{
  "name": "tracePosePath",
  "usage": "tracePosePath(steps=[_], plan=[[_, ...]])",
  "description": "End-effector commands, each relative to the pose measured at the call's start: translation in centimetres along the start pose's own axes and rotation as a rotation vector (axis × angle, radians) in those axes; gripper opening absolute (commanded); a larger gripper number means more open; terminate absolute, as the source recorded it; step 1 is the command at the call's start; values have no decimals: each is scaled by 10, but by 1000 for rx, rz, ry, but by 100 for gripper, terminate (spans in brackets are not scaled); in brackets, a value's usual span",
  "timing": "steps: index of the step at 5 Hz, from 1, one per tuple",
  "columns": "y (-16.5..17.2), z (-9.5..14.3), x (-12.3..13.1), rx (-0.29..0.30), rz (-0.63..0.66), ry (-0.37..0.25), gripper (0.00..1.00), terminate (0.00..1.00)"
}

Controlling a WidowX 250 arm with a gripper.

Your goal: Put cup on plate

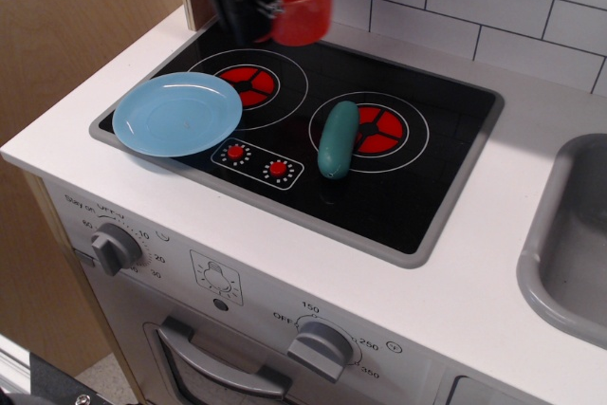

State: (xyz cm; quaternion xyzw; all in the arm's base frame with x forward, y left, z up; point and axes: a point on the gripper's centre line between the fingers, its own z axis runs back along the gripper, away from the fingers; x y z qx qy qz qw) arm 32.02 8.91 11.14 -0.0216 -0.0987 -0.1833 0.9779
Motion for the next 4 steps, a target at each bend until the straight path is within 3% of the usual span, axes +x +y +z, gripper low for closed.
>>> tracePosePath(steps=[1,2,4], plan=[[31,30,-48,38,-26,27,0,0],[40,32,-64,42,-32,26,0,0],[33,15,-82,39,-78,65,0,0]])
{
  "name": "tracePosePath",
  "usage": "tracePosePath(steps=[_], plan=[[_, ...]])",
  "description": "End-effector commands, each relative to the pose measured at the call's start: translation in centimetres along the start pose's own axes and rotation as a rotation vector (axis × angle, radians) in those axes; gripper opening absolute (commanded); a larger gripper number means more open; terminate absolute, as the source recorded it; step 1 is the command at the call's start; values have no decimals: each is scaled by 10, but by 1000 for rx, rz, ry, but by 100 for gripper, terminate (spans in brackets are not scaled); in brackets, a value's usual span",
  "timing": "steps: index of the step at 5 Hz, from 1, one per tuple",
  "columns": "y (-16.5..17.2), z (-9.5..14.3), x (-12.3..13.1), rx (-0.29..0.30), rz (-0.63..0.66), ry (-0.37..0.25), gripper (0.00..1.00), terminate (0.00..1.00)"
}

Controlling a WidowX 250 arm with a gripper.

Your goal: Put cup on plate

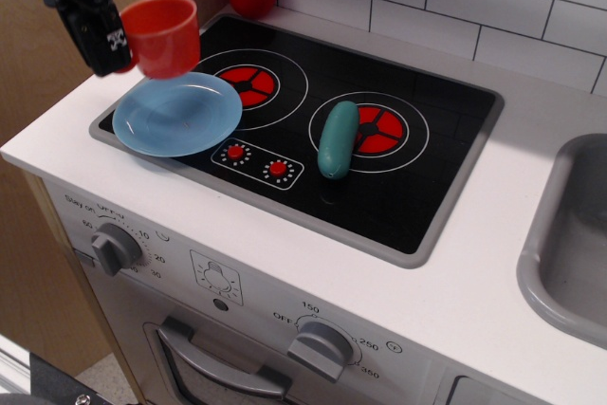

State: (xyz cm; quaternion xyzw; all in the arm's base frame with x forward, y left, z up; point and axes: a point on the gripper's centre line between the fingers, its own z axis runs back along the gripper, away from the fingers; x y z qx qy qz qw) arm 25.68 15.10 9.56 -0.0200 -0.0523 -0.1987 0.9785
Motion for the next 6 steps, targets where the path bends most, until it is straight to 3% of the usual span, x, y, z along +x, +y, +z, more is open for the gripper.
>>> tracePosePath(steps=[1,2,3,4,6], plan=[[-7,5,-2,63,-67,-19,0,0],[-11,2,-2,74,-80,-10,0,0],[-9,0,1,83,-51,-7,100,0],[-8,-1,6,90,-35,-16,100,0],[-16,20,9,108,-3,-34,100,0]])
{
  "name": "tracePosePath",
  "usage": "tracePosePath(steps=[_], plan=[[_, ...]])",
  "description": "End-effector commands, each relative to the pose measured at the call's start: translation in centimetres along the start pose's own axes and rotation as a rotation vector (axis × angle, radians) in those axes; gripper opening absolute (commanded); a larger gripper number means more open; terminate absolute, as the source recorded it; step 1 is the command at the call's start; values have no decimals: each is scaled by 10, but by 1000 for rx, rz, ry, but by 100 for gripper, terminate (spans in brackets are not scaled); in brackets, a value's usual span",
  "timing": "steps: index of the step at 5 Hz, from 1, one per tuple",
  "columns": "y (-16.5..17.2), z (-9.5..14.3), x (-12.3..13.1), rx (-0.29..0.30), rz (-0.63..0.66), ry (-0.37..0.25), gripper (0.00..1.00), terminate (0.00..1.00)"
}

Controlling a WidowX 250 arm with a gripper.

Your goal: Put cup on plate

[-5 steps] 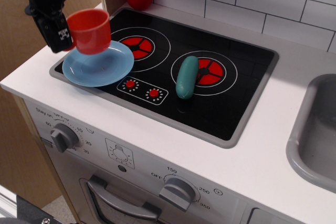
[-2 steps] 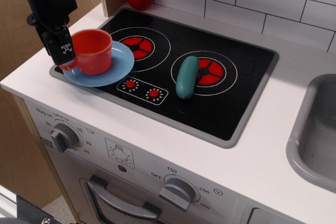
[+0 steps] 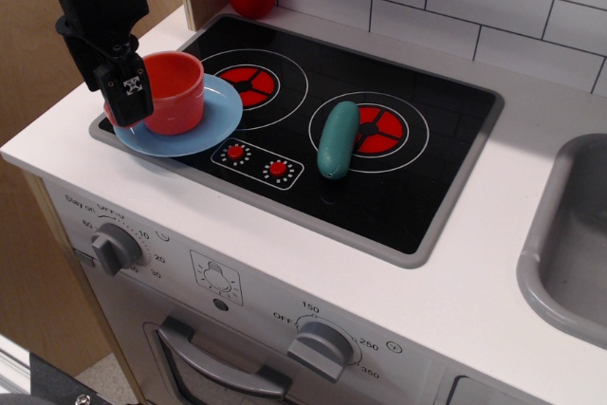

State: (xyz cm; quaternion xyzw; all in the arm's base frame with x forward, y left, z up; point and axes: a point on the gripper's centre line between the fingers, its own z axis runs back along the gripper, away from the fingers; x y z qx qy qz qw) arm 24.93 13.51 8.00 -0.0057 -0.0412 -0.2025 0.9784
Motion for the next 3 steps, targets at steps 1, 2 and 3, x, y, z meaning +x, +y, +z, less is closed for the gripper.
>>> tracePosePath(steps=[1,2,3], plan=[[-2,53,15,142,51,-108,100,0],[-4,63,20,152,81,-104,100,0],[-4,63,20,152,81,-104,100,0]])
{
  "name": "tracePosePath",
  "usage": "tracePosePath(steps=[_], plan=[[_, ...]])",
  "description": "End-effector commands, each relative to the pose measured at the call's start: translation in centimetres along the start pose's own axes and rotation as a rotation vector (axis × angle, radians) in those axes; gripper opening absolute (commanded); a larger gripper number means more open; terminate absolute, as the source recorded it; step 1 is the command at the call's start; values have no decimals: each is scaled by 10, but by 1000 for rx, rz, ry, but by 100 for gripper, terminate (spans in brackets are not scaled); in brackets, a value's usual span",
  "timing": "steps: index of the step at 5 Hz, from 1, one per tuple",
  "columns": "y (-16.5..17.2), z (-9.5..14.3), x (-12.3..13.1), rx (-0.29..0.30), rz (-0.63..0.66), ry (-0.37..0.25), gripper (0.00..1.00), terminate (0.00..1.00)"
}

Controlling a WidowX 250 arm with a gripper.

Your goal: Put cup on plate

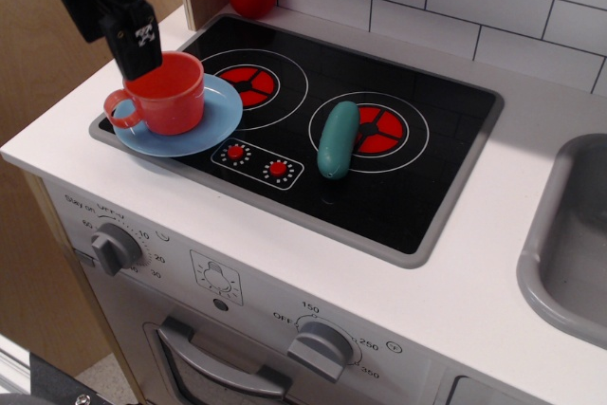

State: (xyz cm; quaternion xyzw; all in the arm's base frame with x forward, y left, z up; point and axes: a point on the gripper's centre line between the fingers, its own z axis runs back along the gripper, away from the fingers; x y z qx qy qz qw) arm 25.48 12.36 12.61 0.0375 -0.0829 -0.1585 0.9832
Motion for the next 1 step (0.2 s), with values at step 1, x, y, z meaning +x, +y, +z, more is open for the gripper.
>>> tracePosePath(steps=[1], plan=[[5,17,8,45,-2,-42,100,100]])
